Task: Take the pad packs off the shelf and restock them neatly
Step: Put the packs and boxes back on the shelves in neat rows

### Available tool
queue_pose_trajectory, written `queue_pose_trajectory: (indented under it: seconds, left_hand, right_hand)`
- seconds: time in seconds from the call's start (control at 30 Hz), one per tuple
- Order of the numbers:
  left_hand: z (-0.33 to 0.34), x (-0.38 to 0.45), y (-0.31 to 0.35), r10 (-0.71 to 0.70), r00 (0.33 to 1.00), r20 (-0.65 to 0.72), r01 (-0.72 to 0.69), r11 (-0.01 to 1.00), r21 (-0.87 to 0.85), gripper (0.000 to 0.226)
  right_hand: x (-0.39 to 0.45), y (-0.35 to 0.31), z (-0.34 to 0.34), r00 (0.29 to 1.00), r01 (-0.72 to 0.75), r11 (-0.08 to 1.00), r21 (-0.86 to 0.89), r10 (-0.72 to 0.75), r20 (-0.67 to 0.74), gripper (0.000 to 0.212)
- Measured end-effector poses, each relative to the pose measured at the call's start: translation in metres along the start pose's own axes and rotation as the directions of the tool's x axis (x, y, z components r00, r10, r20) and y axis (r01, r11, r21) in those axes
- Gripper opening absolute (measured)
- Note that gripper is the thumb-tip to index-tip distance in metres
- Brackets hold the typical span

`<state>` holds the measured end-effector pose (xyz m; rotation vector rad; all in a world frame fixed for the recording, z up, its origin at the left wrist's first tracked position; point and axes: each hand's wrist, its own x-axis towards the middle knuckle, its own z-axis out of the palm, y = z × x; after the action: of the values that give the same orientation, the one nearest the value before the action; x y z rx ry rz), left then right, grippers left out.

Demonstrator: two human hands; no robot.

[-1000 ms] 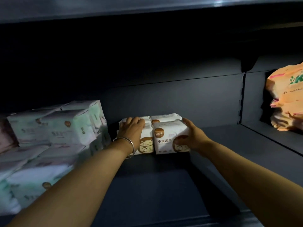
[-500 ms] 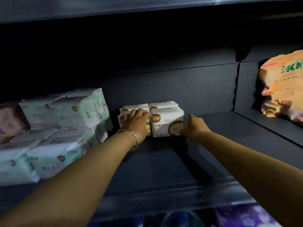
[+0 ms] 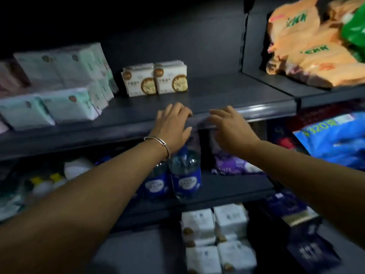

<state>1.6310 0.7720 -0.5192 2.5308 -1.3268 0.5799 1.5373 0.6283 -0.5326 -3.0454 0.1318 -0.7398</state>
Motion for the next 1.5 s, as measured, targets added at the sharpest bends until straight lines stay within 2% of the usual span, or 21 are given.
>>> queue_pose_trajectory:
  seconds: [0.1,0.2,0.27,0.4,0.53,0.6,0.8,0.97,1.07,1.13,1.27,1.43,1.5]
  left_hand:
    - [0.034,-0.046,0.029,0.061,0.996,0.058,-0.058,0.998,-0.04,0.038]
    - [0.078,-0.084,0.045,0.093,0.966,0.24,-0.086,0.996,-0.039,0.042]
    - [0.107,-0.103,0.048,0.088,0.923,0.375,-0.075,0.996,-0.047,0.049]
    - [0.166,-0.13,0.044,0.012,0.822,0.569,-0.007,1.0,-0.011,0.066]
    - [0.215,-0.144,0.039,-0.032,0.757,0.652,0.031,0.999,0.013,0.079]
    - [0.234,-0.149,0.037,-0.037,0.744,0.667,0.028,0.999,0.024,0.085]
    - [0.272,-0.159,0.035,-0.073,0.753,0.654,0.02,0.996,0.088,0.088]
    - [0.283,-0.165,0.038,-0.081,0.793,0.604,-0.006,0.99,0.141,0.075]
    - [0.286,-0.167,0.039,-0.085,0.788,0.61,-0.004,0.99,0.143,0.068]
    - [0.287,-0.166,0.038,-0.12,0.749,0.651,0.061,0.992,0.112,0.068]
    - [0.273,-0.154,0.029,-0.112,0.642,0.759,0.153,0.988,0.017,0.071]
    - [0.214,-0.124,0.013,-0.018,0.548,0.836,0.284,0.944,-0.166,0.073]
    - [0.182,-0.108,0.007,0.011,0.504,0.864,0.33,0.922,-0.204,0.067]
  right_hand:
    - [-0.058,0.006,0.038,0.999,0.045,0.999,0.005,-0.045,-0.005,0.046]
    - [-0.108,0.009,0.076,0.991,0.011,1.0,0.024,-0.014,0.133,0.042]
    - [-0.133,0.011,0.096,0.962,-0.07,0.998,-0.002,0.068,0.266,0.04]
    - [-0.166,0.02,0.143,0.806,-0.179,0.981,-0.07,0.187,0.561,0.052]
    - [-0.183,0.023,0.191,0.691,-0.2,0.978,-0.067,0.189,0.698,0.084]
    - [-0.188,0.025,0.212,0.658,-0.183,0.978,-0.104,0.201,0.726,0.092]
    - [-0.197,0.02,0.247,0.67,-0.139,0.968,-0.211,0.248,0.7,0.085]
    - [-0.2,0.012,0.251,0.787,-0.071,0.962,-0.264,0.217,0.577,0.071]
    - [-0.198,0.014,0.249,0.821,-0.064,0.966,-0.252,0.194,0.537,0.053]
    - [-0.198,0.016,0.252,0.808,-0.079,0.969,-0.233,0.199,0.554,0.048]
    - [-0.19,0.018,0.245,0.738,-0.153,0.977,-0.151,0.215,0.639,0.052]
    - [-0.16,0.013,0.198,0.741,-0.207,0.978,-0.034,0.179,0.647,0.063]
    - [-0.145,0.011,0.173,0.764,-0.207,0.978,0.001,0.161,0.625,0.065]
